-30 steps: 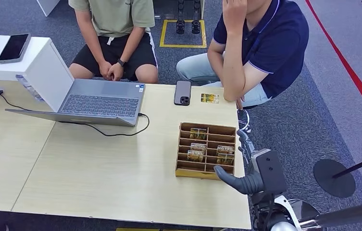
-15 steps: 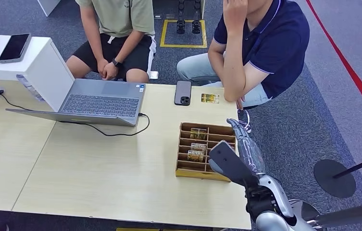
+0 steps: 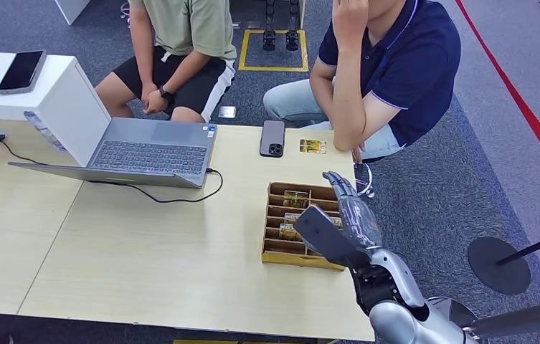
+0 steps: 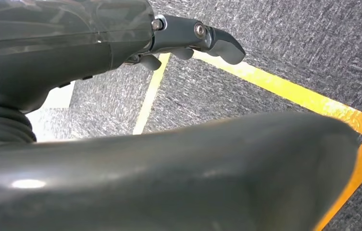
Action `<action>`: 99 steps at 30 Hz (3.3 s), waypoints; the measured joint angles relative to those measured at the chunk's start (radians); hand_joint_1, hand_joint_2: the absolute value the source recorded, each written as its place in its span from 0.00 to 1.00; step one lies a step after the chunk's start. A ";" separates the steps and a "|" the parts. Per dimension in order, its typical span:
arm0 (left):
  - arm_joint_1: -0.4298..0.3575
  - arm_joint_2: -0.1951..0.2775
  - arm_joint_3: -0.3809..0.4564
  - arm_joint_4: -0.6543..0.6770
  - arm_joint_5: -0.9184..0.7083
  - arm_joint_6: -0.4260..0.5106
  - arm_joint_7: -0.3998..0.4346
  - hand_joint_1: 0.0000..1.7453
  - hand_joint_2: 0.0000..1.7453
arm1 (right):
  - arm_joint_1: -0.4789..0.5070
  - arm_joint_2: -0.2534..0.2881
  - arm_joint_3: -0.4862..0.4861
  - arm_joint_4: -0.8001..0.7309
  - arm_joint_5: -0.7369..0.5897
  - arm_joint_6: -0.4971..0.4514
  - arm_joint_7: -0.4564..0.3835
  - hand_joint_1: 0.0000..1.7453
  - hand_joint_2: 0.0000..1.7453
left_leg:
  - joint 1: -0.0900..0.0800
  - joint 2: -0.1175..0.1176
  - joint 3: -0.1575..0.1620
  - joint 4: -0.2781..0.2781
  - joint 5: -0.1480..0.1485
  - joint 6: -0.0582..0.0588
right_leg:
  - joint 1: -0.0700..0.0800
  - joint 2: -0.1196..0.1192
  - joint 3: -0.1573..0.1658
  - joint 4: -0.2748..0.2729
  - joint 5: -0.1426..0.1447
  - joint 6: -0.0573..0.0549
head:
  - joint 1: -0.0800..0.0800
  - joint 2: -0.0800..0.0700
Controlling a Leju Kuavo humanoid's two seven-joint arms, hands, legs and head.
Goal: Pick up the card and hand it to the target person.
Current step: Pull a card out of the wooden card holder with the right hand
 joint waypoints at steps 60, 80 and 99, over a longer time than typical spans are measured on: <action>0.000 -0.001 -0.001 0.000 -0.046 -0.013 0.018 0.00 0.00 | -0.262 0.234 0.183 0.485 0.285 0.118 0.079 0.47 1.00 | 0.000 -0.001 -0.001 0.000 0.000 0.000 | 0.000 -0.001 -0.001 0.000 0.000 0.000 | 0.000 0.000; 0.000 -0.001 -0.001 0.000 -0.046 -0.013 0.018 0.00 0.00 | -0.266 0.248 0.191 0.528 0.282 0.118 0.076 0.46 1.00 | 0.000 -0.001 -0.001 0.000 0.000 0.000 | 0.000 -0.001 -0.001 0.000 0.000 0.000 | 0.000 0.000; 0.000 -0.001 -0.001 0.000 -0.043 -0.008 0.029 0.00 0.00 | -0.271 0.255 0.191 0.542 0.273 0.136 0.087 0.48 1.00 | 0.000 0.000 0.000 0.000 0.000 0.000 | 0.000 0.000 -0.001 0.000 0.000 0.000 | 0.000 0.000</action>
